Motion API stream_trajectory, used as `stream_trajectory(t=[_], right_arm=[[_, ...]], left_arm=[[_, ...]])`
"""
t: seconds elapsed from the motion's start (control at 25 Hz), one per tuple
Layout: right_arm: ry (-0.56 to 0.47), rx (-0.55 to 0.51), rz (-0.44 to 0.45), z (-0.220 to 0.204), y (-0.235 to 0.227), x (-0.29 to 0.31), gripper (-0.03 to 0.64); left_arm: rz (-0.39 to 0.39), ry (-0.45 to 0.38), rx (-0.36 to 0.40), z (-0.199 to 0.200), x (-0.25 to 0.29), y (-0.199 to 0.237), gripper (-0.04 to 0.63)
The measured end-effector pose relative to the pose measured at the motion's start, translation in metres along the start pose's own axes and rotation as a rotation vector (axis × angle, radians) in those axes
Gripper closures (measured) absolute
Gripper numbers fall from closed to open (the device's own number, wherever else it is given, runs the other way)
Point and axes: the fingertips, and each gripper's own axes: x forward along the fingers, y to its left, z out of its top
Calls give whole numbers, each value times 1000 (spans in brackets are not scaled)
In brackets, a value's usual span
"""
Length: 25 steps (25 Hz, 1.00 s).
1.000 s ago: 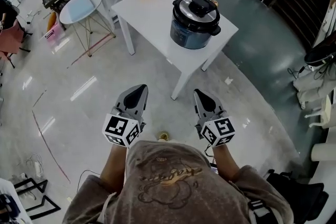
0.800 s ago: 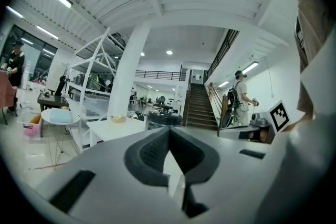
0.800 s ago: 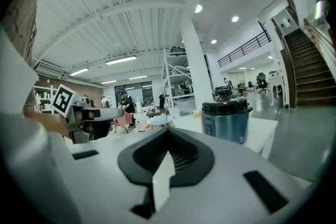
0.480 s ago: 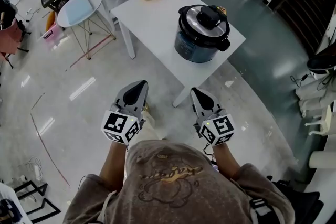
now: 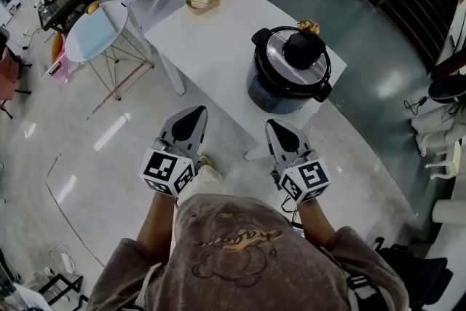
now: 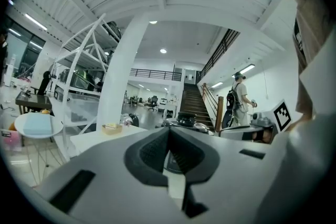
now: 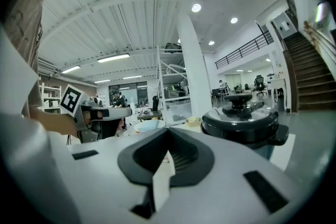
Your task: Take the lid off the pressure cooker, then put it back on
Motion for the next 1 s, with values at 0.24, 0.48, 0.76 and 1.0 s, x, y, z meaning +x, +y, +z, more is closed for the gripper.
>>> stream_trajectory(t=[0.24,0.48,0.76,1.0], right_arm=[[-16,-5,-63,21,-16,52,621],[-37,-22,-141,40,-31,84,621],[-39,-29,-231,55,-54,88,621],[-47,-33,-288,61,-79,85,621]], left_arm=[[-88,9,10,17,48,43,592],[-188,11,21,33,87,70,592],[-314,18,18,40,133,62,592],[-401,21,24,44,166,48,592]])
